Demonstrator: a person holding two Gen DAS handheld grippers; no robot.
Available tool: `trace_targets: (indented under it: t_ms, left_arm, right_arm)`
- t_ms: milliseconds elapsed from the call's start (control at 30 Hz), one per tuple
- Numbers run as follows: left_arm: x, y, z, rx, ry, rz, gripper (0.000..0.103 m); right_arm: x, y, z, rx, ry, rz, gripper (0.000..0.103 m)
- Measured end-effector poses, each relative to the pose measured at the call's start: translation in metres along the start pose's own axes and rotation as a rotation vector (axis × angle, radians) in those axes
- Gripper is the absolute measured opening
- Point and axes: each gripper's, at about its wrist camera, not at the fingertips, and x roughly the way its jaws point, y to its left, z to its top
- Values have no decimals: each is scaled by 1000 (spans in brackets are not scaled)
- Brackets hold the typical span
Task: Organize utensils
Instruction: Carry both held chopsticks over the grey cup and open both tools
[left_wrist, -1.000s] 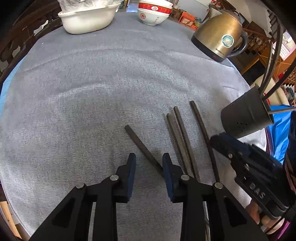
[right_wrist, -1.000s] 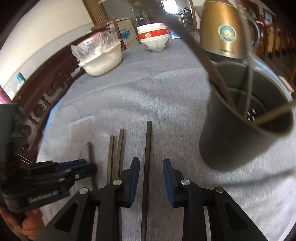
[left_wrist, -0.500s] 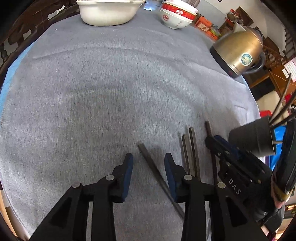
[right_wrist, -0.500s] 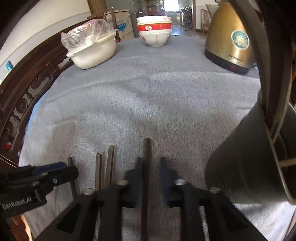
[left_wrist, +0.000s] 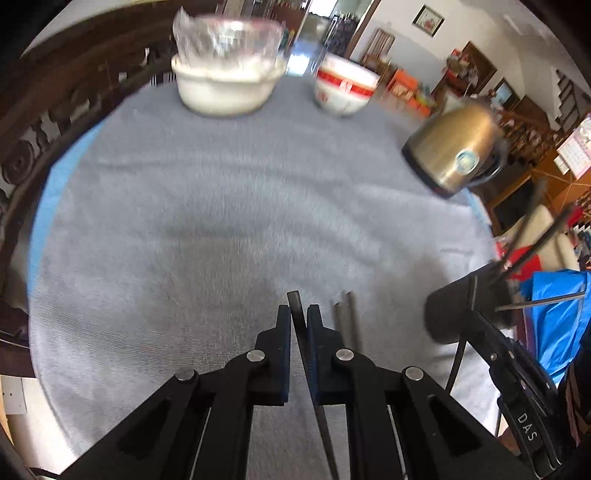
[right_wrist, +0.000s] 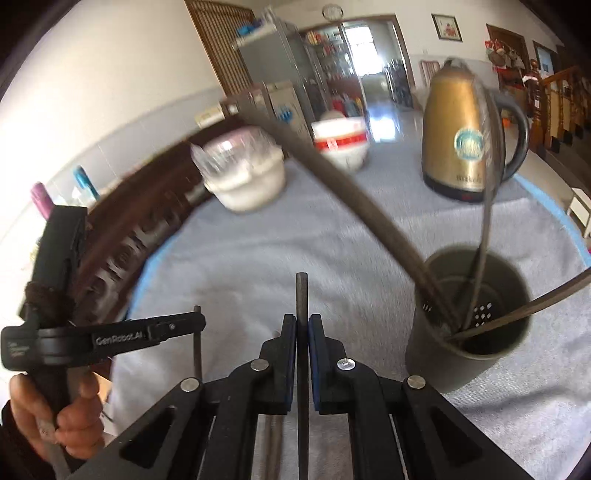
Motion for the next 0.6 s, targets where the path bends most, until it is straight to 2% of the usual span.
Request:
trace_targets:
  t_ms: [333, 600]
  left_arm:
    - [-75, -43, 3, 72, -185, -18, 7]
    - [-114, -72, -3, 126, -279, -56, 7]
  right_arm:
    - [-81, 6, 7, 17, -214, 53, 7]
    - [-127, -9, 8, 73, -368, 32, 8]
